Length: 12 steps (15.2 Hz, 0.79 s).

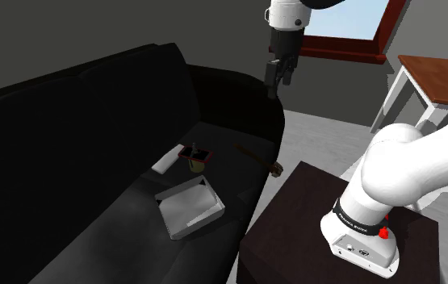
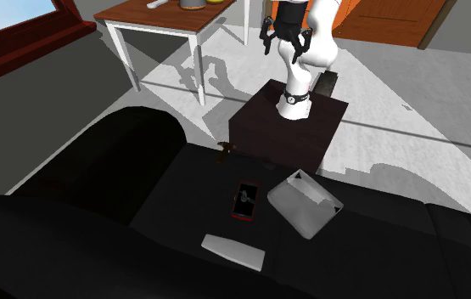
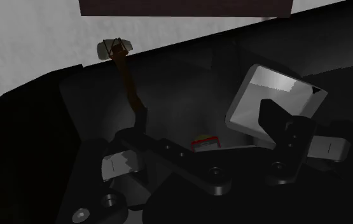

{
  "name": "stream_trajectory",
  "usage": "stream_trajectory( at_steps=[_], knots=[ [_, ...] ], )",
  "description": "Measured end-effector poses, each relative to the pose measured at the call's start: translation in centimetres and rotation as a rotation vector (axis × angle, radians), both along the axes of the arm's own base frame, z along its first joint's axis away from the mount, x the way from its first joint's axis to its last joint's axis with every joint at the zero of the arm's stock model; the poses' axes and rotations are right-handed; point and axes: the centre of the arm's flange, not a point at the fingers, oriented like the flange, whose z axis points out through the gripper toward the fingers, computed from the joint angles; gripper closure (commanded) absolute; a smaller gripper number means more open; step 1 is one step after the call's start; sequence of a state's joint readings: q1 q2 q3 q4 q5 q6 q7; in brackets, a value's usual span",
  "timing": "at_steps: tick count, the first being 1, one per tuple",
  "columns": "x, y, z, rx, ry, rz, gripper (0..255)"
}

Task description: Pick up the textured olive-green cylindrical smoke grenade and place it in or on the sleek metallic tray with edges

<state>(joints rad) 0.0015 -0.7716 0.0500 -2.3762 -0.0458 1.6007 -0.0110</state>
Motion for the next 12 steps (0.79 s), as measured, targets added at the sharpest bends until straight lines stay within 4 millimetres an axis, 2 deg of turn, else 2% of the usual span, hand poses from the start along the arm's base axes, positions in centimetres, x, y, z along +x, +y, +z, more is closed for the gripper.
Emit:
stream_trajectory(
  at_steps=[2, 6, 12],
  knots=[
    [0.4, 0.0, -0.5, 0.003, -0.001, -0.004, 0],
    [3.1, 0.4, -3.6, 0.026, -0.014, -0.031, 0],
    [8.0, 0.9, -9.9, 0.065, -0.038, -0.079, 0]
  ],
)
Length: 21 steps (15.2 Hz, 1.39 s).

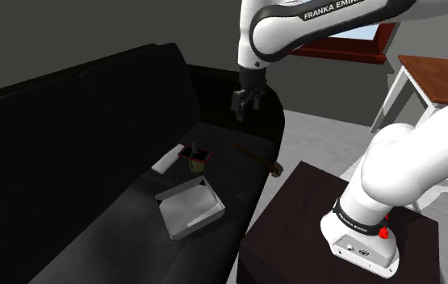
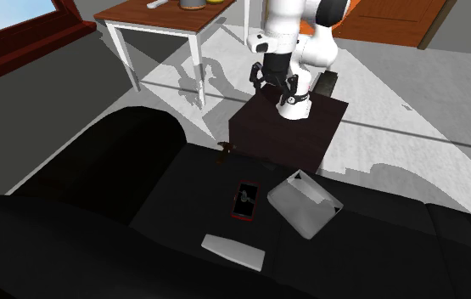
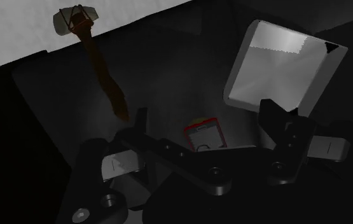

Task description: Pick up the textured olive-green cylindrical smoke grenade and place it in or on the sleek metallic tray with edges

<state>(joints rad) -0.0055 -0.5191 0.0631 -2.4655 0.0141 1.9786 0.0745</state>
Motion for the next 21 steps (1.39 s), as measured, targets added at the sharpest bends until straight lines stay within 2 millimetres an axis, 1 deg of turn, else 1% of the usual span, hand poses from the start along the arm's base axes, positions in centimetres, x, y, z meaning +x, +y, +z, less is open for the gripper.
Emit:
stream_trajectory(
  at_steps=[2, 3, 4, 8, 14, 17, 18, 19, 20, 21],
  knots=[
    [2.1, 0.4, -1.7, 0.013, -0.009, -0.016, 0],
    [2.8, 0.4, -2.9, 0.02, -0.012, -0.024, 0],
    [3.7, 0.8, -3.4, 0.026, -0.016, -0.032, 0],
    [7.1, 0.6, -6.7, 0.053, -0.033, -0.063, 0],
    [12.4, 1.3, -12.2, 0.092, -0.057, -0.111, 0],
    [15.4, 1.5, -15.0, 0.112, -0.07, -0.135, 0],
    [16.0, 1.4, -16.0, 0.118, -0.074, -0.143, 0],
    [17.2, 1.1, -16.7, 0.125, -0.078, -0.151, 0],
    [17.7, 1.2, -17.8, 0.131, -0.081, -0.159, 0],
    [18.9, 1.7, -18.5, 0.137, -0.085, -0.167, 0]
  ],
)
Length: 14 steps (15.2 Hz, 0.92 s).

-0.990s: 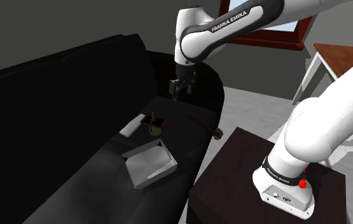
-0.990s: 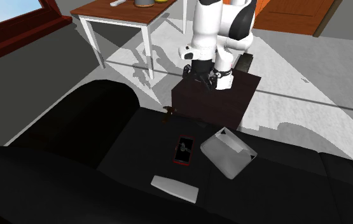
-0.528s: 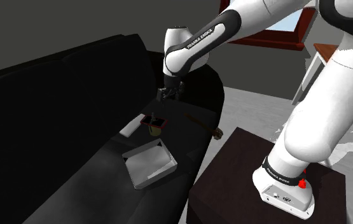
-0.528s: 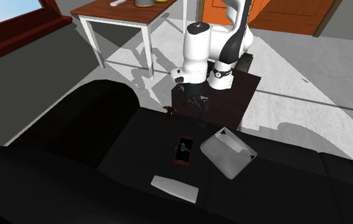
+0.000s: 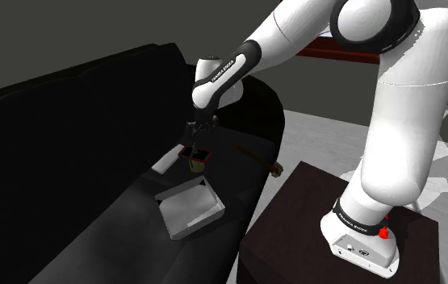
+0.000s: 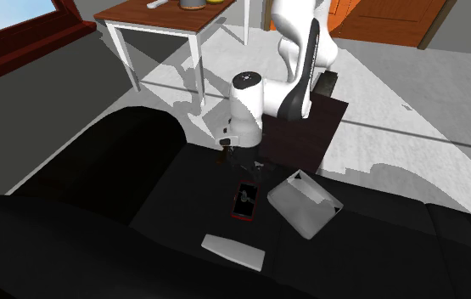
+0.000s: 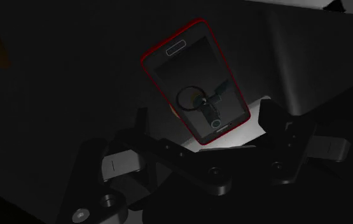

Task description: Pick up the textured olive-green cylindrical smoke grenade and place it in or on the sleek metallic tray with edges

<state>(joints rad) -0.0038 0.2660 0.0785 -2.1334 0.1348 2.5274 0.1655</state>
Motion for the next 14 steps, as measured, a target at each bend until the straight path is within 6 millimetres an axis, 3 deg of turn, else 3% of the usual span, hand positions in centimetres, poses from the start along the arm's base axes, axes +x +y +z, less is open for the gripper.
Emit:
stream_trajectory(
  at_steps=[4, 10, 14],
  knots=[
    [2.3, 0.1, -2.6, 0.016, -0.011, -0.019, 0],
    [2.8, 0.6, -5.7, 0.018, -0.012, -0.021, 0],
    [2.9, 0.7, -6.2, 0.018, -0.012, -0.021, 0]
  ],
)
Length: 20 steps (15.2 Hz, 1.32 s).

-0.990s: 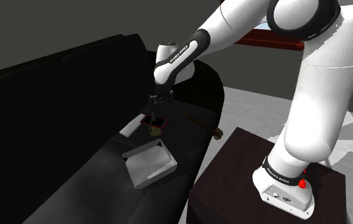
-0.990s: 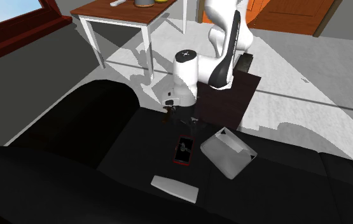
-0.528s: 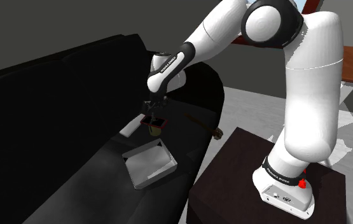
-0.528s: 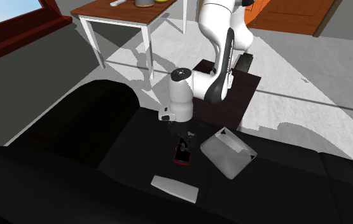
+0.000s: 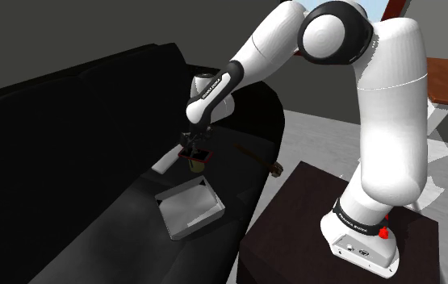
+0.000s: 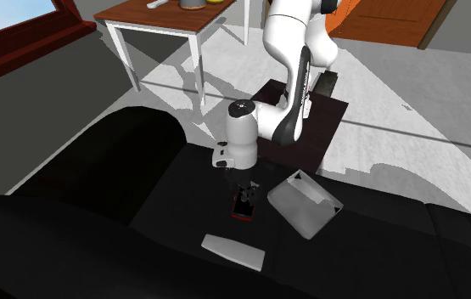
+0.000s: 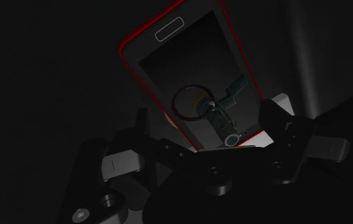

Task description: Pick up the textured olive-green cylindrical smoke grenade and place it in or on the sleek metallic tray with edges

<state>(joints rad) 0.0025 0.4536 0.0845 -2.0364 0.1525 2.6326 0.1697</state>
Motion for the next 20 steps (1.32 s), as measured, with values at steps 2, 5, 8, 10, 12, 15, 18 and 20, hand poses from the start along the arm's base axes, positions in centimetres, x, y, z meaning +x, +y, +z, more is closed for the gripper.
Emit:
stream_trajectory(
  at_steps=[2, 5, 8, 10, 12, 15, 18, 20],
  knots=[
    [0.0, 0.0, 0.0, 0.0, 0.0, 0.0, 0],
    [0.0, 0.0, 0.0, 0.0, -0.001, 0.0, 255],
    [0.0, 0.0, 0.0, 0.0, -0.002, 0.001, 255],
    [0.0, 0.0, 0.0, 0.001, -0.002, 0.001, 255],
    [0.0, 0.1, 0.0, 0.001, -0.002, 0.001, 255],
    [0.0, 0.0, 0.6, 0.0, 0.0, 0.0, 255],
    [-0.1, -0.1, 2.0, 0.0, 0.0, 0.0, 255],
    [-0.1, 0.0, 3.1, 0.0, 0.0, 0.0, 255]
  ],
)
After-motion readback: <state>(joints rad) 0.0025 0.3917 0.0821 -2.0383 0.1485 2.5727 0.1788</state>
